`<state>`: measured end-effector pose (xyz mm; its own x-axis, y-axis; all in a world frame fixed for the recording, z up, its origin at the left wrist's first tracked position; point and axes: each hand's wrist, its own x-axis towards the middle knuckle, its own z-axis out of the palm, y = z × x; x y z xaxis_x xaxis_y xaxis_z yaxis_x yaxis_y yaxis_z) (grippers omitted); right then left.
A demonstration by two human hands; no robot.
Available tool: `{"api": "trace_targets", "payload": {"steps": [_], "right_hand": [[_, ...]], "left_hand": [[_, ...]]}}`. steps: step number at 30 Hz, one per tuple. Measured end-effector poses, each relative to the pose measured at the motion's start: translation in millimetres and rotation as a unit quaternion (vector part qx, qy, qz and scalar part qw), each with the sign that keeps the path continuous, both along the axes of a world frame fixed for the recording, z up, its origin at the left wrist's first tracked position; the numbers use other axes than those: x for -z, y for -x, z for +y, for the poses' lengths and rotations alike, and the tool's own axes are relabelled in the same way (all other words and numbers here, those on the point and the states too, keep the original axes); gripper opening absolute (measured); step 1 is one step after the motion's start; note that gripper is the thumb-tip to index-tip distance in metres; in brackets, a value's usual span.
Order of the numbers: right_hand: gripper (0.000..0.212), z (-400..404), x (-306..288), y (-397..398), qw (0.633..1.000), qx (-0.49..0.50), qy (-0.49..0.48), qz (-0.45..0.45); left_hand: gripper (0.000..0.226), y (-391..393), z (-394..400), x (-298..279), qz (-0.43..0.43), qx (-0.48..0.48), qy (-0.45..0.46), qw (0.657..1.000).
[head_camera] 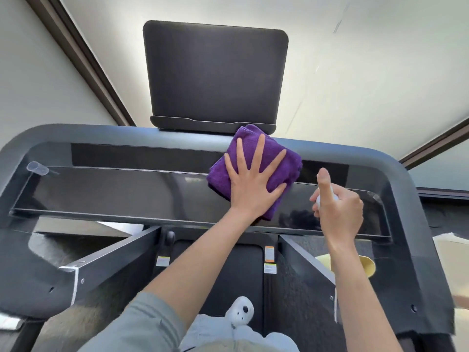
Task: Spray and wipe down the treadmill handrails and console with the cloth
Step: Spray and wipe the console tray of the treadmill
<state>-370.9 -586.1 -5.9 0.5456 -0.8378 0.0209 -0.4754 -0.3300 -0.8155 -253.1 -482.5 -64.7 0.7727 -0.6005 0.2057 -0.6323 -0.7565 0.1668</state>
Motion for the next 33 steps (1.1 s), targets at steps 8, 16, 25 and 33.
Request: {"api": "trace_targets", "payload": {"steps": [8,16,25,33], "right_hand": [[0.074,10.5,1.9,-0.1,0.999,-0.009,-0.030,-0.015],[0.076,-8.6,4.1,20.7,0.999,0.030,-0.033,-0.025],[0.076,-39.0,-4.6,66.9,0.993,0.105,-0.024,-0.042],[0.080,-40.3,-14.3,92.8,0.986,0.157,-0.007,-0.060]], "left_hand": [[0.081,-47.0,139.8,-1.5,0.083,-0.221,-0.023,0.971],[0.067,-9.2,32.1,1.3,0.002,-0.078,-0.010,0.997],[0.058,54.1,-117.0,-9.3,0.009,0.142,-0.023,0.990],[0.061,70.8,-124.8,-7.2,0.012,0.319,-0.058,0.946]]}}
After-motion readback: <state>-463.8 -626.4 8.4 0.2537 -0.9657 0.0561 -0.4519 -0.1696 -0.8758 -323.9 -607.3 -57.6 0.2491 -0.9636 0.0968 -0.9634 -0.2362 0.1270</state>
